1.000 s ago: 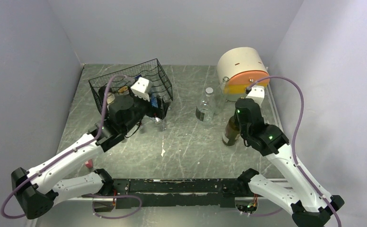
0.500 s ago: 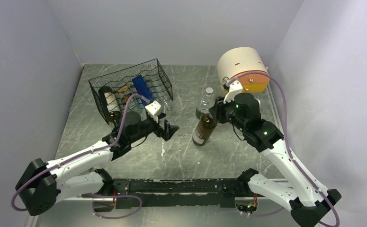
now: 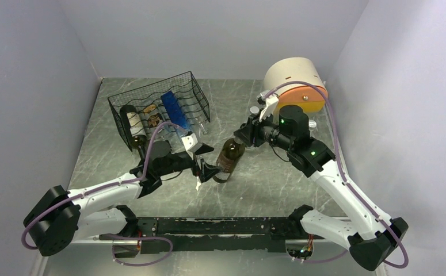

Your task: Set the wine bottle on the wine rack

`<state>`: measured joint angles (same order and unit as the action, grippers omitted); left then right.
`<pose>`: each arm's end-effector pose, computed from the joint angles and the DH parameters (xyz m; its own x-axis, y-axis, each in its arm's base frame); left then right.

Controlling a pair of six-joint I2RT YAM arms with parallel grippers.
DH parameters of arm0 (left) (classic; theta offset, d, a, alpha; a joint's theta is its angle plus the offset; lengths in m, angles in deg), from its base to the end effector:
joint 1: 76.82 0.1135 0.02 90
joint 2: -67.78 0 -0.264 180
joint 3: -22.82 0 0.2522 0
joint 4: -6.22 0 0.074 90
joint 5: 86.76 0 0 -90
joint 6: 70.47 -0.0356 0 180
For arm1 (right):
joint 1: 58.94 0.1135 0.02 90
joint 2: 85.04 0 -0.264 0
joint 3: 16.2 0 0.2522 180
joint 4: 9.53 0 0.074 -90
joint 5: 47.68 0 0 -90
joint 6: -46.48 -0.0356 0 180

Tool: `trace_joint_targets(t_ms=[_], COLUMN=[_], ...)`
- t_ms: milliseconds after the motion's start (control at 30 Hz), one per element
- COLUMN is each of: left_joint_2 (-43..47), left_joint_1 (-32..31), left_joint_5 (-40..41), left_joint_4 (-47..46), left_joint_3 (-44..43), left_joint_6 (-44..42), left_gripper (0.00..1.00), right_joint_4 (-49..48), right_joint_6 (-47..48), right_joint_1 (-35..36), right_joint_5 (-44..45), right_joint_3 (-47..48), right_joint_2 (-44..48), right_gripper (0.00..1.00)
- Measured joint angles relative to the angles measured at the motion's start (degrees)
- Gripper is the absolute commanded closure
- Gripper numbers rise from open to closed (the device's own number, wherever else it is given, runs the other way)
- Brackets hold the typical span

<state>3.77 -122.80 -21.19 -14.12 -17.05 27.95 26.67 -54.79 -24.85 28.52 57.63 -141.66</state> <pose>0.1566 -0.1833 0.2406 -0.1834 -0.0020 -0.9830 0.9246 0.3393 -0.1732 0.1760 0.1294 0.3732 -0.4072 -0.0464 -0.9122 -0.6643 0.7004 0.2609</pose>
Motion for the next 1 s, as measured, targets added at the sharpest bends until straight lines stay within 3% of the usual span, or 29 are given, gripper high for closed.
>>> trace_joint_targets(t_ms=[600,1000], left_joint_2=[0.9,0.8], left_joint_1=[-0.1,-0.3], left_joint_5=[0.6,-5.2], left_joint_4=[1.5,0.0], left_joint_3=[-0.5,-0.5], left_joint_6=[-4.6,-4.3], left_gripper=[0.07,0.07], right_joint_4=[-6.3,-14.3], right_joint_6=[-2.2,-4.7], right_joint_1=[0.0,0.0], right_joint_5=[-7.8,-18.0], right_joint_3=[1.3,1.1], right_joint_2=[-1.0,-1.0], right_gripper=[1.0,1.0])
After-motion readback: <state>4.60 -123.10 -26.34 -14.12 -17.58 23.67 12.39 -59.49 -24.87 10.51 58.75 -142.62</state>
